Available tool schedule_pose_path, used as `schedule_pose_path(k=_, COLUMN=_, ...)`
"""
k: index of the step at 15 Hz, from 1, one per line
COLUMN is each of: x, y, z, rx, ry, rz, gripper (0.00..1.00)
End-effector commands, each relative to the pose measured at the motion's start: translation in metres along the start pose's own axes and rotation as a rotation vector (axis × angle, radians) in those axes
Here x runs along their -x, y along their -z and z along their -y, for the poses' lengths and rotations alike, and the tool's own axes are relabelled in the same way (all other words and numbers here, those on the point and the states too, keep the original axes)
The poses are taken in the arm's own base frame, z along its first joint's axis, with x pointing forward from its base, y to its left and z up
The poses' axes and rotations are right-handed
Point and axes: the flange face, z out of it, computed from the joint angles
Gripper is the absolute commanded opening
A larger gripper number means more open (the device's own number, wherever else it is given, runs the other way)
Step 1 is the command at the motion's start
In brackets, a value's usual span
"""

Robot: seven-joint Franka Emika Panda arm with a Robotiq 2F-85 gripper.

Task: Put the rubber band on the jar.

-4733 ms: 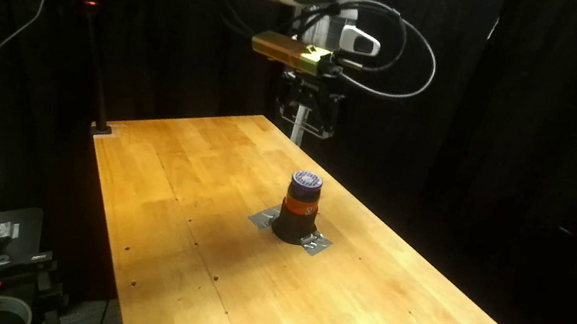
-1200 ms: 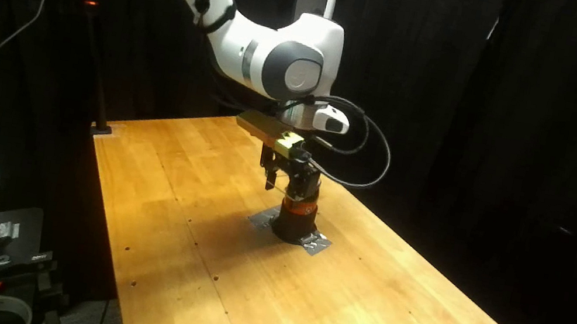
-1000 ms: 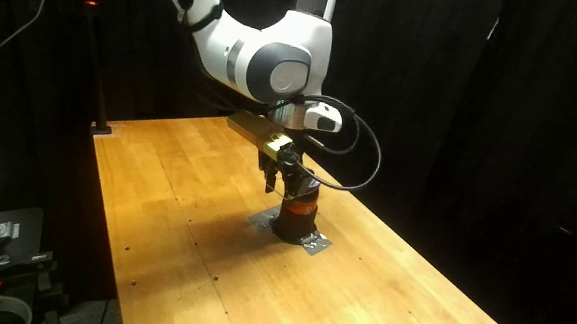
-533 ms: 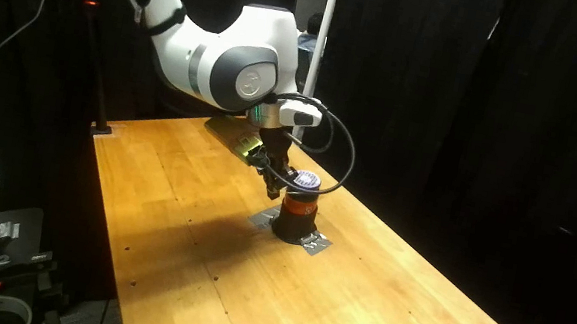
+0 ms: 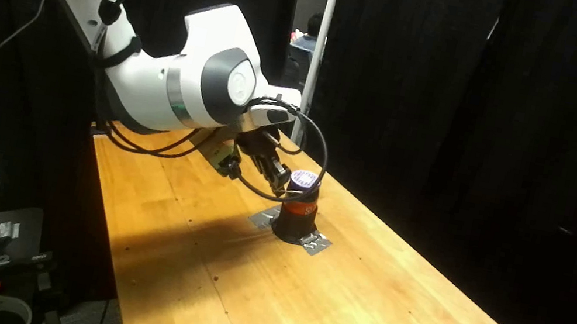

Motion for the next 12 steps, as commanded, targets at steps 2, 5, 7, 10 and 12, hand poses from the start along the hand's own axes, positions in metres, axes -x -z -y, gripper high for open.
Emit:
schedule_pose_path(k=2, x=0.0, y=0.016, z=0.0, rx=0.002, ry=-0.047, rz=-0.102, gripper=0.1)
schedule_pose_path(k=5, x=-0.002, y=0.023, z=0.003, rx=-0.006, ry=-0.052, rz=-0.162, gripper=0.12)
schedule_pose_path(k=7, x=0.006, y=0.024, z=0.009, rx=-0.012, ry=-0.043, rz=-0.173, gripper=0.11)
schedule_pose_path(k=10, x=0.022, y=0.024, z=0.022, rx=-0.013, ry=-0.03, rz=-0.192, gripper=0.1)
schedule_pose_path(k=12, x=0.031, y=0.03, z=0.03, rx=-0.018, ry=-0.026, rz=-0.242, gripper=0.1)
